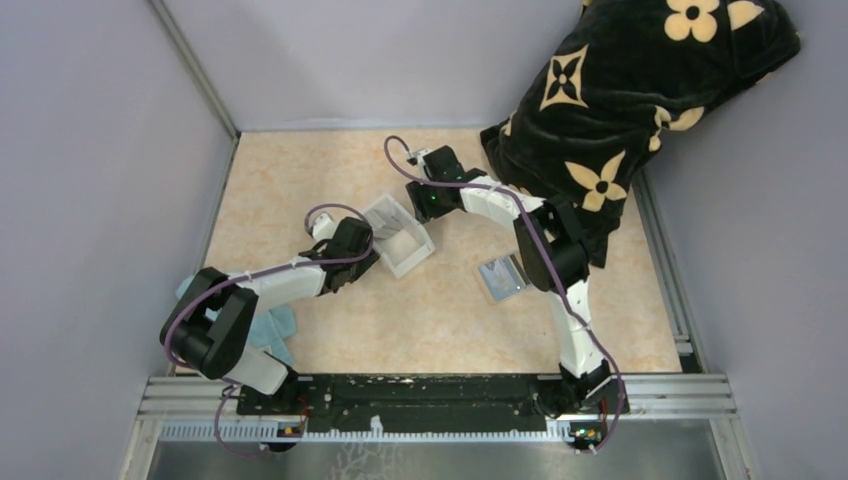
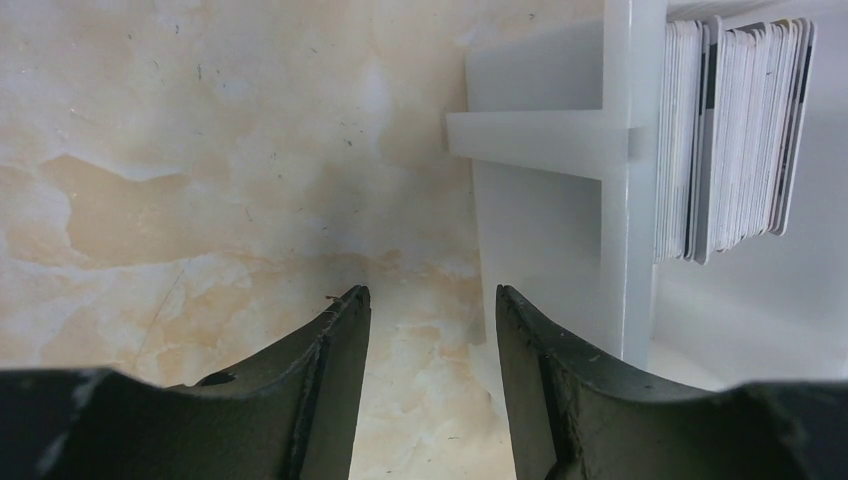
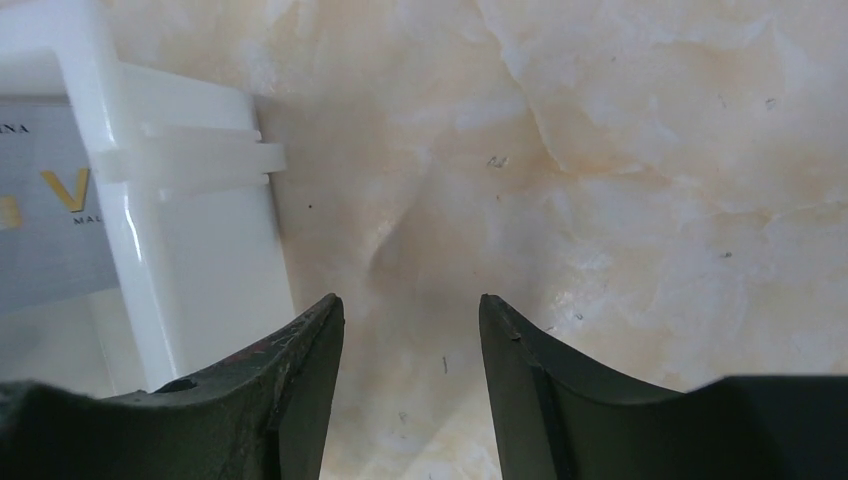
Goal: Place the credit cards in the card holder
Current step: Adjust the storage box at the center of the board, then pick up the credit card from the storage box.
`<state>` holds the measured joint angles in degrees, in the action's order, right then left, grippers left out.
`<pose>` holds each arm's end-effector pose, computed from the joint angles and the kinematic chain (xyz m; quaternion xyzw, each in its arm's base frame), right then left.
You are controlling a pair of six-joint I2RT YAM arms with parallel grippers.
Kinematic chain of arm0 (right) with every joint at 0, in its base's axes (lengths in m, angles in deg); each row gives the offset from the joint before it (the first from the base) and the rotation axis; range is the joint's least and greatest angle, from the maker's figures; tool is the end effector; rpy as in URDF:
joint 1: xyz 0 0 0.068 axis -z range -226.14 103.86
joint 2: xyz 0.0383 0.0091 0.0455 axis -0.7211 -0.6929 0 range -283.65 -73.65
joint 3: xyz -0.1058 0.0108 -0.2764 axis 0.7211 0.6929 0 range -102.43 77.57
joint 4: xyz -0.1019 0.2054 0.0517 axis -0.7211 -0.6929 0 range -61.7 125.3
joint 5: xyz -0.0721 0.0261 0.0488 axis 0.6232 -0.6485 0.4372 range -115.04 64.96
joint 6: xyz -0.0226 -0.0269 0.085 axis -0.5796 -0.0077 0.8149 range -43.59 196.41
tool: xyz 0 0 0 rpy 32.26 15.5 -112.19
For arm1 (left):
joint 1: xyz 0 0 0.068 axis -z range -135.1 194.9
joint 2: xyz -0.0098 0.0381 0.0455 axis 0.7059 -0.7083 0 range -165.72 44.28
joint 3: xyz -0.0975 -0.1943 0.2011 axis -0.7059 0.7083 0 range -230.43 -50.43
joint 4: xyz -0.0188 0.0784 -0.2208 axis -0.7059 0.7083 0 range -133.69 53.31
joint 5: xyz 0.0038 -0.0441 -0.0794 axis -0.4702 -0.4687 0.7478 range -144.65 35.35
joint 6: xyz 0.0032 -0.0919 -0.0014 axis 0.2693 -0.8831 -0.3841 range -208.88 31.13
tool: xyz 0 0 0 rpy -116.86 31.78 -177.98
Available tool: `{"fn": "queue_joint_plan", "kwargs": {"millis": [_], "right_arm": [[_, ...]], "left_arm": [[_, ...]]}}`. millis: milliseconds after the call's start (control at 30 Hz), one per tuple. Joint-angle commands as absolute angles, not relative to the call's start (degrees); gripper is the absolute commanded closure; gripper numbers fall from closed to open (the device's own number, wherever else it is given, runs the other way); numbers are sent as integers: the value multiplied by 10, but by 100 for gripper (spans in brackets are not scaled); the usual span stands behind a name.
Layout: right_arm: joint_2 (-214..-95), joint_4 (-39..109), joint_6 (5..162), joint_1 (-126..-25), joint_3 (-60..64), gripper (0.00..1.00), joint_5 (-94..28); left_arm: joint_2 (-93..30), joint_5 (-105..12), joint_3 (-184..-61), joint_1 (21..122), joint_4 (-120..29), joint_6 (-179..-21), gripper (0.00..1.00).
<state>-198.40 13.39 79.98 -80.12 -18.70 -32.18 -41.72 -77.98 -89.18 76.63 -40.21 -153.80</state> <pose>0.4110 0.2894 0.1795 -0.2666 0.9006 0.1643 0.3013 0.2602 -0.1225 0.1665 -0.3286 0.8646 -0.1192 0.3610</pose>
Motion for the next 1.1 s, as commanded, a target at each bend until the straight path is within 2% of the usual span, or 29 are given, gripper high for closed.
{"fn": "queue_joint_plan", "kwargs": {"millis": [0, 267, 400, 633, 1067], "right_arm": [[-1909, 170, 801, -806, -179, 46, -317], [-1836, 206, 816, -807, -146, 43, -227], [-1811, 188, 816, -813, -168, 43, -273], [-1838, 133, 816, -837, -221, 43, -351], [-1931, 101, 819, -874, -294, 44, -395]], "left_arm": [[-430, -769, -896, 763, -404, -1540, 44], [-429, -764, -891, 763, -403, -1542, 44], [-411, -770, -880, 763, -397, -1548, 44], [-370, -784, -854, 763, -386, -1562, 42], [-355, -785, -836, 762, -393, -1565, 42]]}}
